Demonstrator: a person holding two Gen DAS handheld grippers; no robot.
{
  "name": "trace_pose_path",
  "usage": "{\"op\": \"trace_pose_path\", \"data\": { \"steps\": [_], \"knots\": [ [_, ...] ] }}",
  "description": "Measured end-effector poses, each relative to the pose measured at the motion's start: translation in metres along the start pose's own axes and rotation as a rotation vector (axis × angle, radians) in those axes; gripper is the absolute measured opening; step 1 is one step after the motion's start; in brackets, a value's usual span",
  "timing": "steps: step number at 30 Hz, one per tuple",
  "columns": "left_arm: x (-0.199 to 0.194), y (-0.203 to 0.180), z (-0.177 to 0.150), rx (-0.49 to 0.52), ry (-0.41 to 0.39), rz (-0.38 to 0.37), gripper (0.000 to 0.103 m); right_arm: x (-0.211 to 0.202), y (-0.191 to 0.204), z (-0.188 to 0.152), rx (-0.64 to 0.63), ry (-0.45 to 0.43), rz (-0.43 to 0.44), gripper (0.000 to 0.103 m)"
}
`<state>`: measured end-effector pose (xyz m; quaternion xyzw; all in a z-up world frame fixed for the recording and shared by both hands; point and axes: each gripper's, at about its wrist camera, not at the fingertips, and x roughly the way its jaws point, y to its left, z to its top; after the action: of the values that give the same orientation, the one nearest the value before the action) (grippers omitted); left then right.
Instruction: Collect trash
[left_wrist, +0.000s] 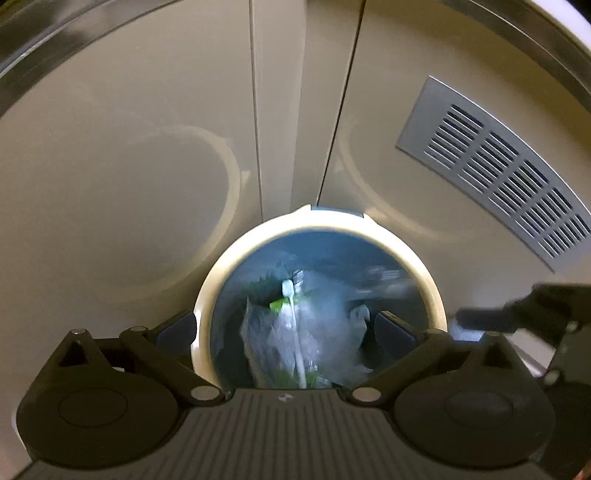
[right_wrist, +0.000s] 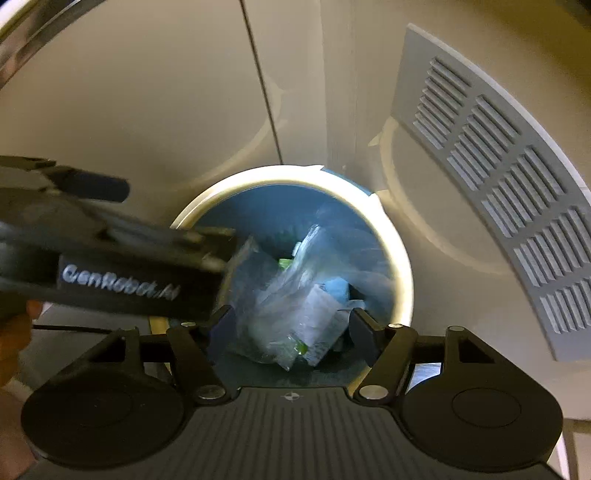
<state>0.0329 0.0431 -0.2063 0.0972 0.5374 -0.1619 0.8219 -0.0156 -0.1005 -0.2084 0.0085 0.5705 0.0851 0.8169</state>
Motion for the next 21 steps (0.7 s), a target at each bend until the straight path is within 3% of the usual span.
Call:
{"op": "trace_pose_path", "data": {
  "steps": [5,10,15,21],
  "knots": [
    [-0.044,0.013,-0.012,-0.047,-0.015,-0.004,0.103,-0.051,0.001,-0.007,-0.011,-0.068,0.020,0.076],
    [-0.094,0.019,-0.034,-0.089,-0.090,0.008,0.103,-0.102,0.008,-0.024,-0.027,-0.186,0.044,0.083],
    [-0.121,0.008,-0.048,-0.009,-0.152,0.092,0.103,-0.110,0.024,-0.043,-0.096,-0.206,0.037,0.083],
    [-0.142,0.004,-0.054,0.018,-0.197,0.098,0.103,-0.128,0.029,-0.050,-0.089,-0.262,0.009,0.083]
  ]
}}
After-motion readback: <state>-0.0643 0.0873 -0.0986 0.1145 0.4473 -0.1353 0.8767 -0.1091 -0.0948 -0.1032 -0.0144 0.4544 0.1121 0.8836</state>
